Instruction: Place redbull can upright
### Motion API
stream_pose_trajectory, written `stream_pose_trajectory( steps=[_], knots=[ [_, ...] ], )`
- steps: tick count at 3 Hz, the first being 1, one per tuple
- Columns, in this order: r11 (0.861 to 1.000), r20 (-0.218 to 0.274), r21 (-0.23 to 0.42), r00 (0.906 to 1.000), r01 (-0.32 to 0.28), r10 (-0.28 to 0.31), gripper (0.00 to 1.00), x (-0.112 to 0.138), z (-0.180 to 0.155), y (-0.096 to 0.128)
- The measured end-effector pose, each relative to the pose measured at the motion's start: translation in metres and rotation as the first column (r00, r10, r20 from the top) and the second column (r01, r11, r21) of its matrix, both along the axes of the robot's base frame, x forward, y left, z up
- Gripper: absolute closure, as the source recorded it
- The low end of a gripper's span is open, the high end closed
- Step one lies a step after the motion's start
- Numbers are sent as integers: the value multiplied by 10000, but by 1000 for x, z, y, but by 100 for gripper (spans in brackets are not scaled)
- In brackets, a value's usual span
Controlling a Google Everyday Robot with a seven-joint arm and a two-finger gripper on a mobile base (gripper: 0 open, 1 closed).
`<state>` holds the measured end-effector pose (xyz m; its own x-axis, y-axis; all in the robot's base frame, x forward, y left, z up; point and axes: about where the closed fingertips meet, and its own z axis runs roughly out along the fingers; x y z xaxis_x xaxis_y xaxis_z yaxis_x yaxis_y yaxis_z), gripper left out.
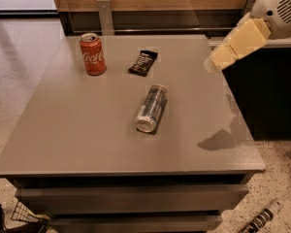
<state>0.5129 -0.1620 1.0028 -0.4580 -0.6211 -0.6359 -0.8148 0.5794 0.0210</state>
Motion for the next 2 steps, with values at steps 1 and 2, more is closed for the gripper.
stream_pose_trajectory(
  steps=[1,2],
  knots=[
    [9944,-627,491,9939,934,-903,0,2,3,35],
    [9768,-1152,-663,9709,2036,-2102,0,0,-4,39]
  ],
)
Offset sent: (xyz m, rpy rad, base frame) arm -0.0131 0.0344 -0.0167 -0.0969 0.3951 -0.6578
